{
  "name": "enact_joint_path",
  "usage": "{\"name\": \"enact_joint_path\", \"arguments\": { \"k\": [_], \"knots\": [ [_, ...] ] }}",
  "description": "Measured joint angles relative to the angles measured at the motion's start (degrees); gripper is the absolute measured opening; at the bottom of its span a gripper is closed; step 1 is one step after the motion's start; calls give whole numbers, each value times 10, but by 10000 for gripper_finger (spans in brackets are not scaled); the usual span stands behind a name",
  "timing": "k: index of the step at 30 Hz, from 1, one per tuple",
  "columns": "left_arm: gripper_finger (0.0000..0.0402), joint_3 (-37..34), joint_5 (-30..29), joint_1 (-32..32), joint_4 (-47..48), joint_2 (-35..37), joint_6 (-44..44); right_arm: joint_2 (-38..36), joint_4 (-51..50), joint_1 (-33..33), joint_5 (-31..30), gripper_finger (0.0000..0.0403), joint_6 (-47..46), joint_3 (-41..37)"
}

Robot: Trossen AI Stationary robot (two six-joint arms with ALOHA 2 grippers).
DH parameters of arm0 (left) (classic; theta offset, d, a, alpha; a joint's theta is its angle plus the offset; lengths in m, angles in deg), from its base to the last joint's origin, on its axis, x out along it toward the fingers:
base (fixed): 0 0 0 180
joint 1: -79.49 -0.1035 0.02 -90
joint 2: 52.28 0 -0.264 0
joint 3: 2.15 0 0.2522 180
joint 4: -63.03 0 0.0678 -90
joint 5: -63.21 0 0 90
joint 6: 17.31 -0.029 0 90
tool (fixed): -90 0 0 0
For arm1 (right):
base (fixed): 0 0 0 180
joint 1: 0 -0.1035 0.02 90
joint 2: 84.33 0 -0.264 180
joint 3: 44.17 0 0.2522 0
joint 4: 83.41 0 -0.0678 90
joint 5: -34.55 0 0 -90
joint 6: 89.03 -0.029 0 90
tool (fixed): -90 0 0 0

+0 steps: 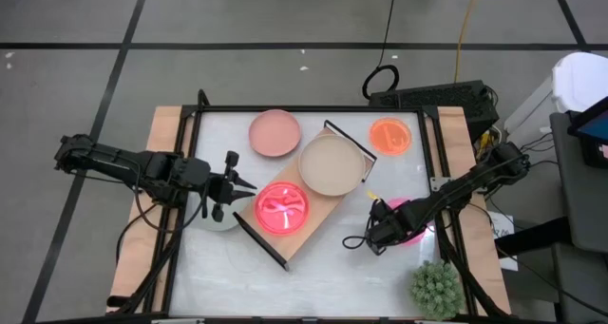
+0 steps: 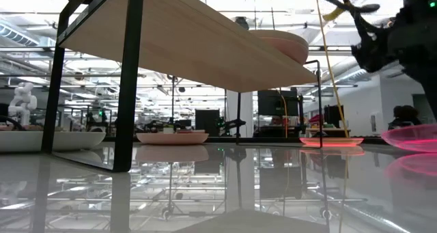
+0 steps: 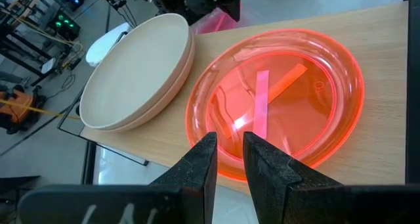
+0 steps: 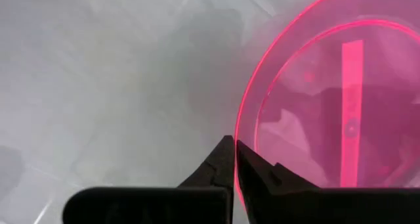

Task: Place and stack plates onto a shelf
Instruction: Stack the small pink plate on top of the small pink plate on the shelf

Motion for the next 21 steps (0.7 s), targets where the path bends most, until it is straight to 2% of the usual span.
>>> {"name": "enact_joint_path", "arguments": {
  "k": [10,21],
  "knots": [
    [81,0,0,0,3,0,-1,0,-83,-6,-20,0,20,81],
    [81,0,0,0,5,0,-1,0,-188,-36,-43,0,-17,168]
  ]
}}
